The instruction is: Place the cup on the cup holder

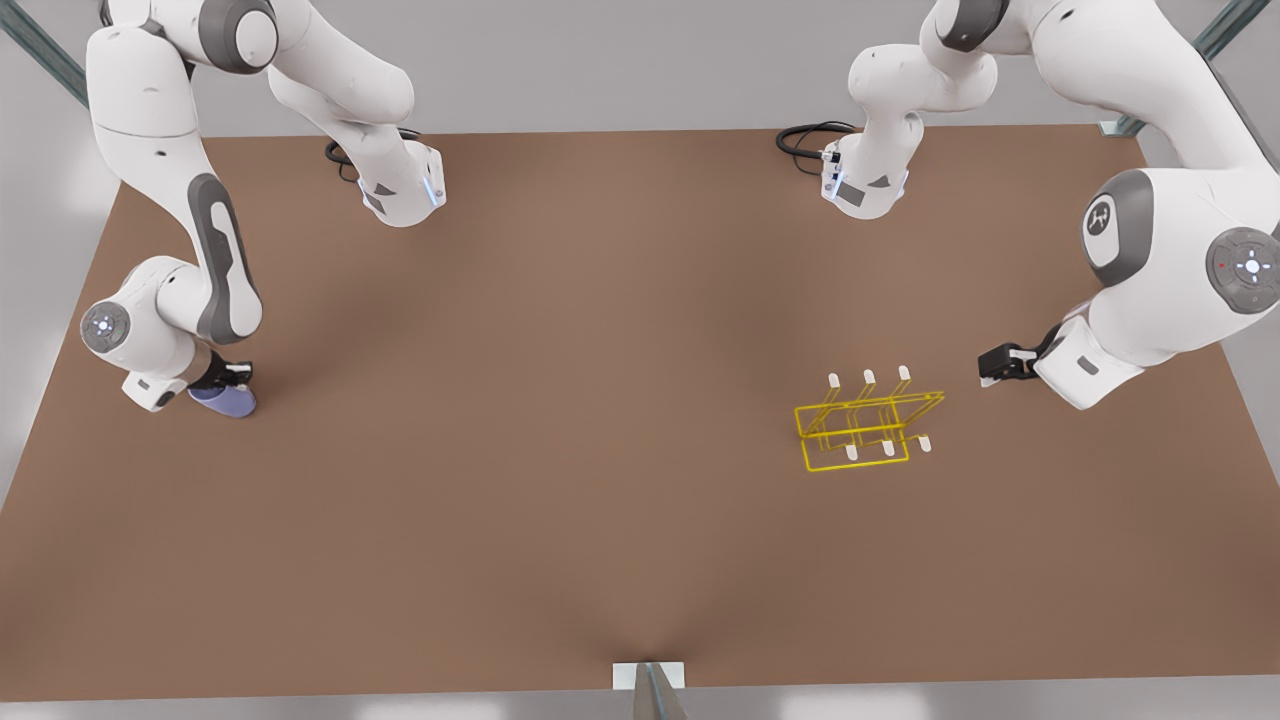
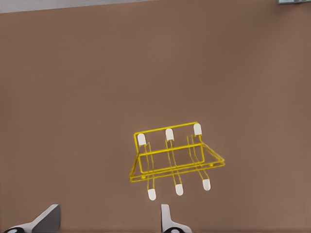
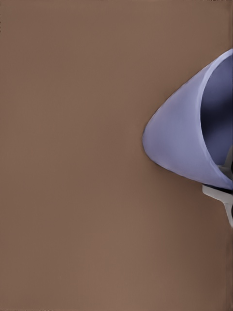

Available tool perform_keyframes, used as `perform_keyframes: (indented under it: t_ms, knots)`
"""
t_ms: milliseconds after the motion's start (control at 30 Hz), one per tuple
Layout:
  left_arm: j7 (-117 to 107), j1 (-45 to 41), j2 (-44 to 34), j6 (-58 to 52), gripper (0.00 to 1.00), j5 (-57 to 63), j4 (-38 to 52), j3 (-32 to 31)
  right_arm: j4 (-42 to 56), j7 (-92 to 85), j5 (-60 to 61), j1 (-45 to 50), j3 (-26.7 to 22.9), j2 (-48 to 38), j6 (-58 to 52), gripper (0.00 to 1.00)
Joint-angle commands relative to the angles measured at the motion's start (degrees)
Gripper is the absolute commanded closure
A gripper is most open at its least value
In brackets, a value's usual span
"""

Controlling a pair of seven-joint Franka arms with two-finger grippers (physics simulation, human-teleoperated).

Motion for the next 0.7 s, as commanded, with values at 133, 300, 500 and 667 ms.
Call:
perform_keyframes:
  t_ms: [133, 300, 500, 667]
  knots:
    - [0.0, 0.0, -0.1, 0.1, 0.0, 0.0, 0.0, 0.0, 3.2, -2.8, -0.5, 2.9, 2.2, -2.2, -5.7, 0.79]
    - [0.0, -0.1, -0.2, 0.1, 0.0, 0.0, 0.0, 0.0, 4.3, -2.8, 6.6, 2.3, 12.8, -3.4, -9.2, 0.79]
    - [0.0, -0.3, -0.2, 0.2, 0.0, 0.1, 0.0, 0.0, 10.8, -6.1, 29.3, 2.7, 23.0, 1.1, -16.6, 0.79]
    - [0.0, -0.3, -0.1, 0.2, 0.0, 0.1, 0.0, 0.0, 16.5, -13.9, 54.2, 7.4, 28.3, 9.6, -15.9, 0.79]
